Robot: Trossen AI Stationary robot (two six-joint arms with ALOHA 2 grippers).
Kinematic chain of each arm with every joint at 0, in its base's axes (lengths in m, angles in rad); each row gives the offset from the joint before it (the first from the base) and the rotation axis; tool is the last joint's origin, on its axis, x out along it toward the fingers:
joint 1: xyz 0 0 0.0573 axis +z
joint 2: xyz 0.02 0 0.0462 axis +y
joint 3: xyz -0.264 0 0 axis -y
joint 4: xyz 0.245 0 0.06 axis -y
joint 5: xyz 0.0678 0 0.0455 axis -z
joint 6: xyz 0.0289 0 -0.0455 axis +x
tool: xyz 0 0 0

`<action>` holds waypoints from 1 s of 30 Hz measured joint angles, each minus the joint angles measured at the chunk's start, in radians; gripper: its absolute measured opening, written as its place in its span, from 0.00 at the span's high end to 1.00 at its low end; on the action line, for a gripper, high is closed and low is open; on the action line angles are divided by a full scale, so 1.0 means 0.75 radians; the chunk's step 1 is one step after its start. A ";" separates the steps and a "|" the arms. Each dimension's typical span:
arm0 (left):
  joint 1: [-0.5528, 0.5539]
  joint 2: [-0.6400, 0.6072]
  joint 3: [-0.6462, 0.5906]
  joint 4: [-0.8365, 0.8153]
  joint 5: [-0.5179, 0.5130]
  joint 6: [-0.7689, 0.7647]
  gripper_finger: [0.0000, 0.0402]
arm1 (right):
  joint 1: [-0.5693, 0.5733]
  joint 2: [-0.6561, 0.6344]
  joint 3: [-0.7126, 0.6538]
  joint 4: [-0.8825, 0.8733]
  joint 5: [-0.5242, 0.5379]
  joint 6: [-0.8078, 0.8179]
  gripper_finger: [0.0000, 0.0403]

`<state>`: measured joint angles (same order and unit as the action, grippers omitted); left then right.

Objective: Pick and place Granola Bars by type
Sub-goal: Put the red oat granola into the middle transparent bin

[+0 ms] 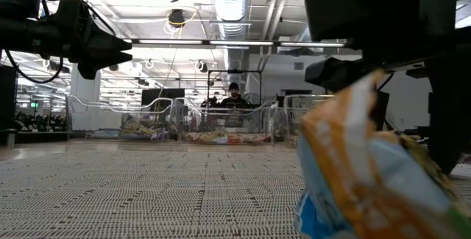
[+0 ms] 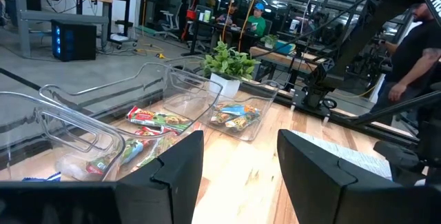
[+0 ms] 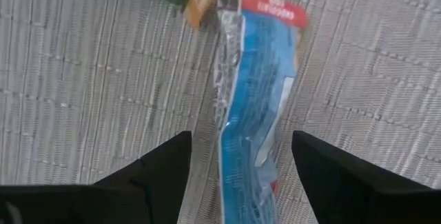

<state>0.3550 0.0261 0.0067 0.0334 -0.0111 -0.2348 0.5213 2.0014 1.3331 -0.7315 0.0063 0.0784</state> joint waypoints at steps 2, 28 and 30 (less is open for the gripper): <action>0.000 0.000 0.000 0.000 0.000 0.000 0.56 | 0.000 0.000 0.000 0.021 0.005 0.000 0.42; 0.000 0.000 0.000 0.000 0.000 0.000 0.56 | -0.090 -0.038 0.000 0.064 0.060 0.140 0.88; 0.000 0.000 0.000 0.000 0.000 0.000 0.56 | -0.112 -0.068 0.000 0.079 0.060 0.141 0.88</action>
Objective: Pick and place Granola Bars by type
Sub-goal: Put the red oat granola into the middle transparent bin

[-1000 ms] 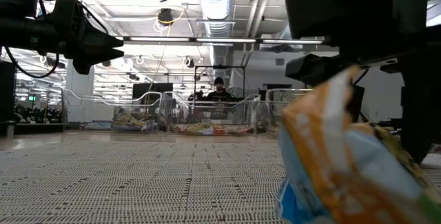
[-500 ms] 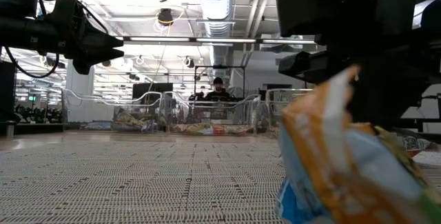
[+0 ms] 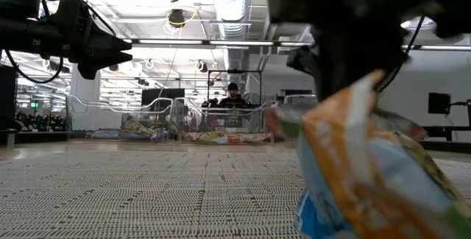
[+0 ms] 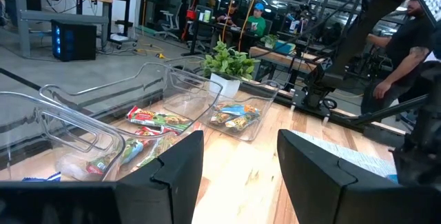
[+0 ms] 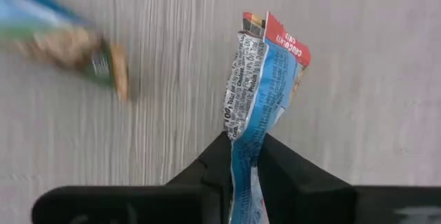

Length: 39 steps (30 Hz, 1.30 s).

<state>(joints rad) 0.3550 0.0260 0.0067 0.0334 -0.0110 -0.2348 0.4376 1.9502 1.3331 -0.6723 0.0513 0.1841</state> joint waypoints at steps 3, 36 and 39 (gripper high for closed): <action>0.000 0.000 0.000 0.000 0.000 0.000 0.56 | -0.041 -0.046 0.000 0.050 -0.001 0.000 0.88; 0.000 0.000 0.000 0.000 0.000 0.000 0.56 | -1.112 -0.173 0.257 0.485 0.006 -0.155 0.88; 0.000 0.000 0.000 0.000 0.000 0.000 0.56 | -1.185 -0.173 0.257 0.453 0.006 -0.155 0.88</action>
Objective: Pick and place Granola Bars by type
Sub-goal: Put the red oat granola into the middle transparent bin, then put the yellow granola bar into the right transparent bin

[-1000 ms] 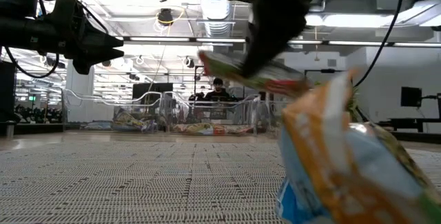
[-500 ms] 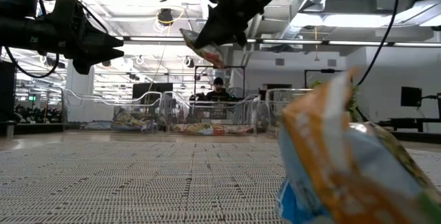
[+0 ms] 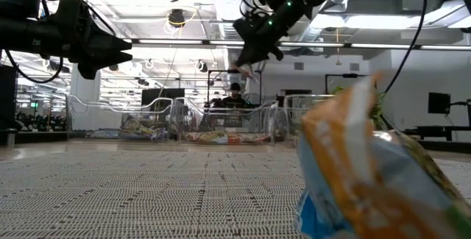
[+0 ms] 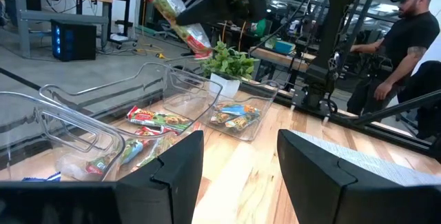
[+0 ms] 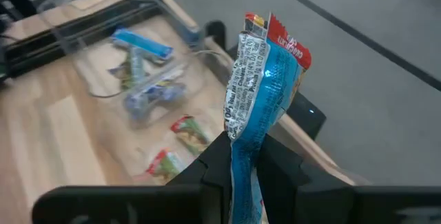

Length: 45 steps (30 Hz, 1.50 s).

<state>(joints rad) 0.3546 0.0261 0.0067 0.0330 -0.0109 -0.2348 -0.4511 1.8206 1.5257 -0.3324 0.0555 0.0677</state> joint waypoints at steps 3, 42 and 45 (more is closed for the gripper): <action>0.000 0.000 0.000 0.000 0.000 0.000 0.56 | -0.042 0.000 -0.002 -0.016 -0.001 0.003 0.88; 0.000 0.000 0.001 0.000 0.000 0.000 0.56 | 0.020 0.154 -0.022 -0.138 -0.069 0.083 0.54; 0.000 0.000 0.001 0.000 0.000 0.000 0.56 | 0.051 0.112 0.013 -0.147 -0.140 0.074 0.52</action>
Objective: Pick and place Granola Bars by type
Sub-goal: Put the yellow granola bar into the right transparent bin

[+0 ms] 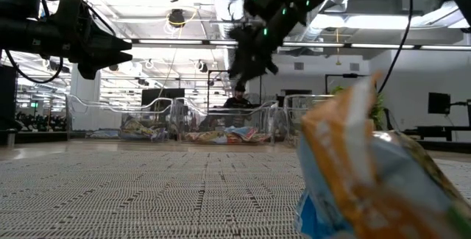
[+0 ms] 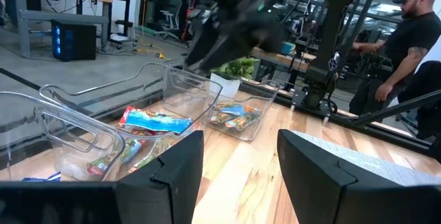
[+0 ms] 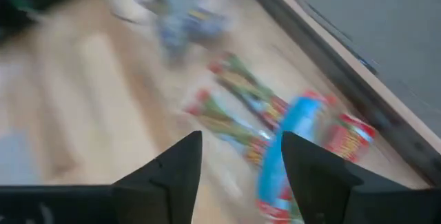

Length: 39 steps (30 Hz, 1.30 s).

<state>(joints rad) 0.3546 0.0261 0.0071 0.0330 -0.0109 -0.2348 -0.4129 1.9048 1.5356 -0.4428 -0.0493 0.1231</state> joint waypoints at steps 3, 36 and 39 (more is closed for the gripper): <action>0.000 0.000 0.000 0.000 -0.001 0.000 0.56 | 0.052 -0.058 0.026 -0.002 -0.070 -0.018 0.51; 0.000 0.000 0.000 0.000 0.001 0.005 0.56 | 1.309 -0.028 0.035 -0.474 -0.103 -0.379 0.52; 0.000 0.000 0.000 0.000 0.000 0.005 0.56 | 1.345 0.025 0.036 -0.465 -0.083 -0.464 0.52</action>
<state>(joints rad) 0.3547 0.0261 0.0071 0.0330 -0.0108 -0.2309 0.5962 1.9235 1.5623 -0.7917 -0.1116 -0.2252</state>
